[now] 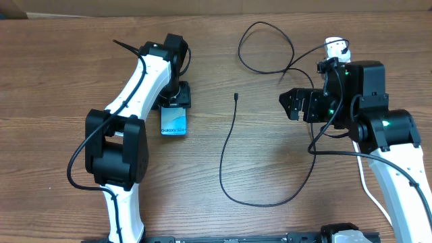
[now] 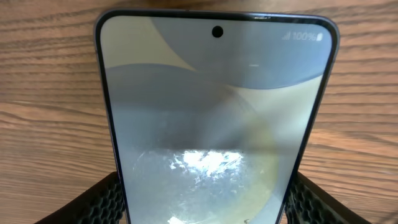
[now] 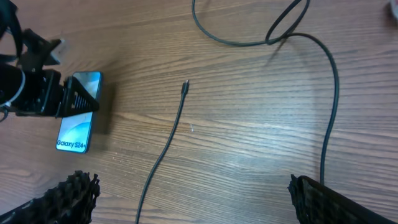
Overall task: Plug charger to phone and switch on socket
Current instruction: 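Close the left gripper on the phone's top edge, then lift the phone with the left gripper and tilt it upright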
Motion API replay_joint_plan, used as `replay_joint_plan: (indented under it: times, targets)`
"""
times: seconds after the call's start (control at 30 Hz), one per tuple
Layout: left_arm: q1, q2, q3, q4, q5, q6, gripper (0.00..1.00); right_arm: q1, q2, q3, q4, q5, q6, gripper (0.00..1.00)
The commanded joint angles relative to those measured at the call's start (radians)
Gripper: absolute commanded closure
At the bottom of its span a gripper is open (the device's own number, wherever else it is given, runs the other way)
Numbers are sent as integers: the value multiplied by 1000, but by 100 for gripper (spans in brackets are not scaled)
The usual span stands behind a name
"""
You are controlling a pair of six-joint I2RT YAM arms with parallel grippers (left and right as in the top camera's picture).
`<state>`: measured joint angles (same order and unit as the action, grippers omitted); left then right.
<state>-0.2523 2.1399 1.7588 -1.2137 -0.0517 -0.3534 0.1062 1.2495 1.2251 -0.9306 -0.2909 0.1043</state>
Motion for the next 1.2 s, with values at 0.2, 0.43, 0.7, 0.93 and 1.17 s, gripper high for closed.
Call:
replay_joint_plan:
  times: [0.2,0.43,0.7,0.93,1.17]
  targets:
    - [90,-1,80,-9,262,-128,43,5,33,35,35,-97,51,0]
    - [140,-1,83,-5,401,-180,44,5,60,35,65,-137,110,0]
    - [161,-1,83,18,573,-249,46,5,102,35,91,-212,136,0]
    - [161,-1,83,47,671,-312,51,5,102,35,96,-212,156,0]
    - [161,-1,83,51,717,-362,65,5,102,35,111,-212,189,0]
